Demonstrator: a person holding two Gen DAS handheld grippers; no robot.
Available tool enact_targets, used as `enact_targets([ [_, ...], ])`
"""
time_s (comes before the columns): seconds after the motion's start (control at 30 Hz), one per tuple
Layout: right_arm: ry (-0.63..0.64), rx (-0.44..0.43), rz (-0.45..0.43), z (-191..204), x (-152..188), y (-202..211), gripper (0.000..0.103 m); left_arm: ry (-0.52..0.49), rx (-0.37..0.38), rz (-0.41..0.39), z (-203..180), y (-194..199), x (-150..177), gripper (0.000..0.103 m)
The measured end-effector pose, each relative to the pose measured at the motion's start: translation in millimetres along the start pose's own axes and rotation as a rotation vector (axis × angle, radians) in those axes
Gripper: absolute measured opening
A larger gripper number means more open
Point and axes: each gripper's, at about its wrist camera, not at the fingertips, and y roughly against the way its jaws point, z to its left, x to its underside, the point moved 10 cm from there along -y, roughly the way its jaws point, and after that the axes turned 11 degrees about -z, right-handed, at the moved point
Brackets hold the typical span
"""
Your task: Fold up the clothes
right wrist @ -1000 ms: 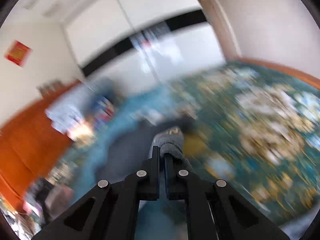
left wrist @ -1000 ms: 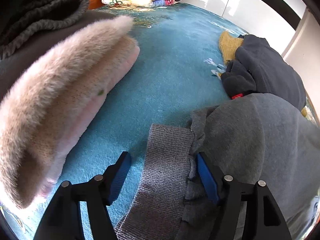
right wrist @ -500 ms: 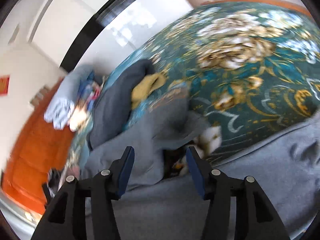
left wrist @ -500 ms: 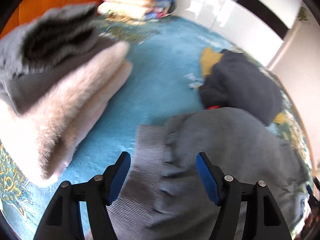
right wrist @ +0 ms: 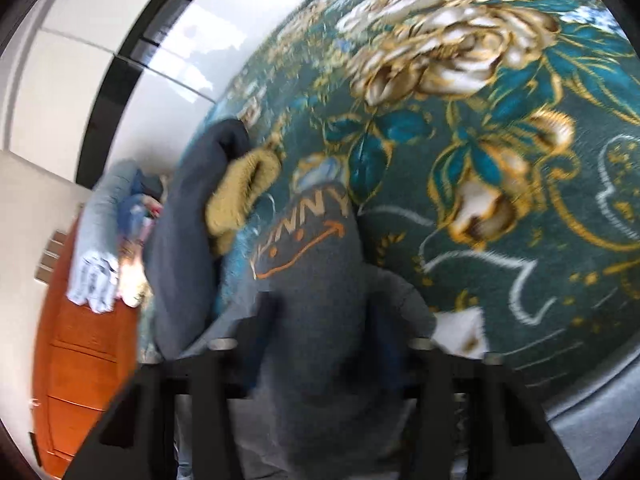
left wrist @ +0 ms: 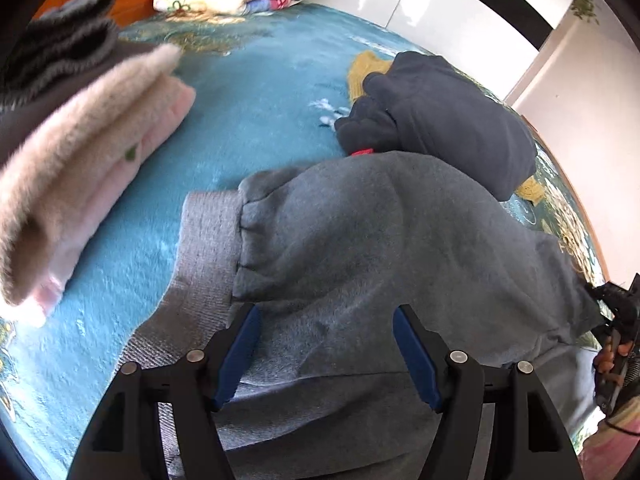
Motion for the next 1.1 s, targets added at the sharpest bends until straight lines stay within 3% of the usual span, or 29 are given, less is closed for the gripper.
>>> enact_targets([
  [0.03, 0.026, 0.023, -0.002, 3, 2, -2, 0.015, 0.004, 0.002, -0.001, -3, -6, -2, 0.073],
  [0.07, 0.054, 0.044, -0.011, 7, 3, -3, 0.01, 0.006, 0.004, -0.003, -3, -6, -3, 0.073],
  [0.13, 0.129, 0.055, -0.079, 28, -3, 5, 0.008, 0.008, 0.007, -0.004, -2, -6, -3, 0.073],
  [0.27, 0.465, 0.038, -0.19, 104, 14, 25, 0.008, 0.012, 0.007, -0.004, -3, -8, -2, 0.073],
  [0.33, 0.683, -0.008, -0.161, 143, 54, 24, 0.008, 0.012, 0.007, -0.001, -5, -12, -1, 0.073],
  [0.43, 0.838, -0.03, -0.025, 156, 123, -1, 0.012, 0.009, 0.011, 0.01, -5, -13, 2, 0.073],
  [0.53, 0.833, -0.065, 0.146, 144, 174, -27, 0.038, 0.006, 0.022, 0.011, -3, -10, 3, 0.073],
  [0.63, 0.784, -0.134, 0.185, 142, 182, -21, 0.051, 0.011, 0.028, 0.015, -1, -13, 3, 0.073],
  [0.73, 0.706, -0.223, 0.142, 145, 161, 7, 0.055, 0.011, 0.023, 0.021, 0, -17, 5, 0.073],
  [0.83, 0.619, -0.184, 0.041, 125, 121, 26, 0.066, -0.001, 0.018, 0.024, -2, -21, 5, 0.073],
  [0.97, 0.423, -0.1, 0.061, 76, 84, 20, 0.066, -0.004, 0.016, 0.025, -3, -22, 5, 0.074],
  [1.1, 0.265, -0.138, 0.106, 64, 80, -2, 0.066, -0.011, 0.01, 0.027, -5, -23, 4, 0.074],
])
